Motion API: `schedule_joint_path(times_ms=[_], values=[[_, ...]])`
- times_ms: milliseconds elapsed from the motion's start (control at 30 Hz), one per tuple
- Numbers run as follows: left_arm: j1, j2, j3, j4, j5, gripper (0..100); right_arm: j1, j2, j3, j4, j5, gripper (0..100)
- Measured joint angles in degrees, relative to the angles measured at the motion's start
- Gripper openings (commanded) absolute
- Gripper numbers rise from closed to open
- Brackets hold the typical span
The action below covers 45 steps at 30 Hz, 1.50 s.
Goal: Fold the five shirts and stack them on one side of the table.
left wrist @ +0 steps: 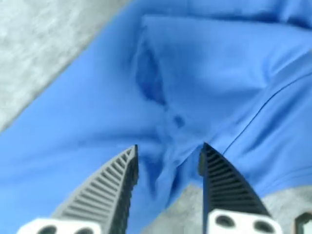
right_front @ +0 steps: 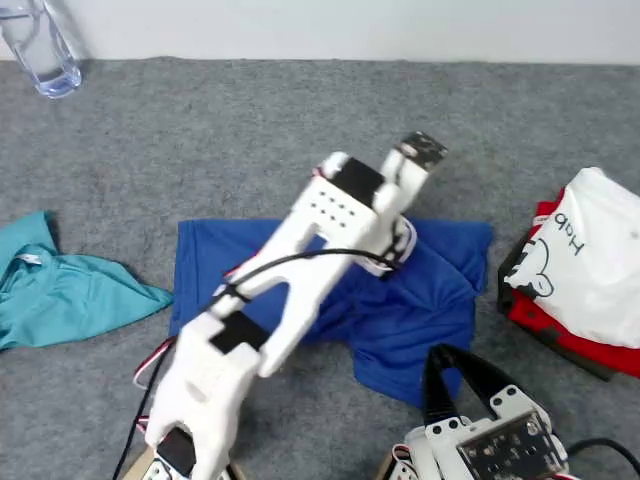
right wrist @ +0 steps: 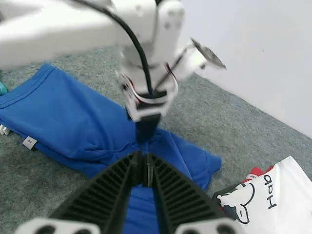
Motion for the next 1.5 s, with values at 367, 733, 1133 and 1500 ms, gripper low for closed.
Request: schedule_joint_path(times_ms=[367, 733, 1133, 1500], values=[[-5.2, -19.9, 40.4, -19.7, -7.1, 17, 0.0, 0.0, 0.0, 0.0, 0.0, 1.0], [-7.8, -21.8, 54.4, -36.4, -7.3, 17, 0.0, 0.0, 0.0, 0.0, 0.0, 1.1], [-1.0, -22.9, 60.9, -35.9, -7.6, 17, 0.0, 0.0, 0.0, 0.0, 0.0, 1.0], [-3.0, -38.7, 58.6, -31.9, -3.1, 17, 0.0, 0.0, 0.0, 0.0, 0.0, 1.0]])
